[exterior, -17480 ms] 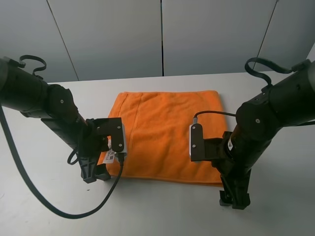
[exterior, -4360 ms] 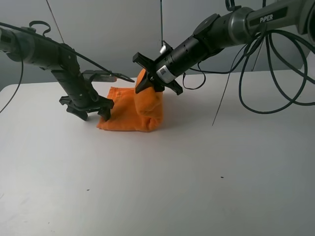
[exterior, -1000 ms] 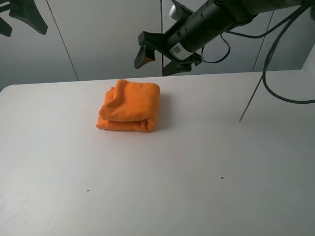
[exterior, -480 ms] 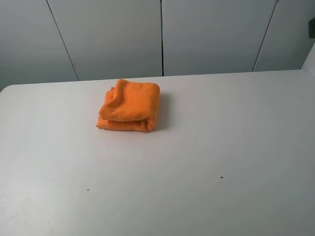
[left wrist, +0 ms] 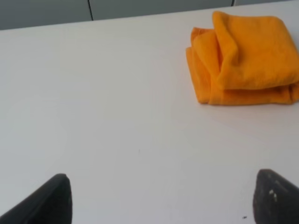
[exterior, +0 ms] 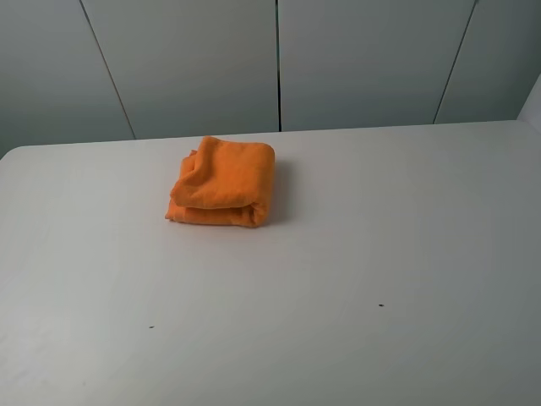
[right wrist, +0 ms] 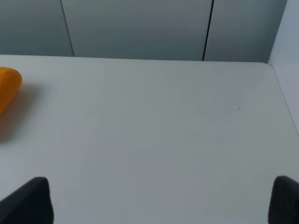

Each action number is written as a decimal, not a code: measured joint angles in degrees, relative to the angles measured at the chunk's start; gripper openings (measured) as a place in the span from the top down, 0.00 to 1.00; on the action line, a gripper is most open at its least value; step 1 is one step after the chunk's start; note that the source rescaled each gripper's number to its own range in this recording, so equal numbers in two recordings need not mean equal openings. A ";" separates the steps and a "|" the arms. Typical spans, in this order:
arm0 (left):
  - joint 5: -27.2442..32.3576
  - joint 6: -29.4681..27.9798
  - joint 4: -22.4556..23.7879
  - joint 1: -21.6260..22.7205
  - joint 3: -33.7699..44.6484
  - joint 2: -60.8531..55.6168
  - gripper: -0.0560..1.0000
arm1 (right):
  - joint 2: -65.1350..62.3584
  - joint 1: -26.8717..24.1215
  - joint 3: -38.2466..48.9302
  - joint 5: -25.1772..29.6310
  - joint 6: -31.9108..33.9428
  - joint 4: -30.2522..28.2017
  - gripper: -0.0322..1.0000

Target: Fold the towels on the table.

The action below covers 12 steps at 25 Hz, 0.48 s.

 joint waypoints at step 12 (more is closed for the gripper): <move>7.56 0.62 0.88 0.00 1.39 -10.75 0.01 | -5.52 0.00 11.46 -6.25 -4.80 8.57 0.00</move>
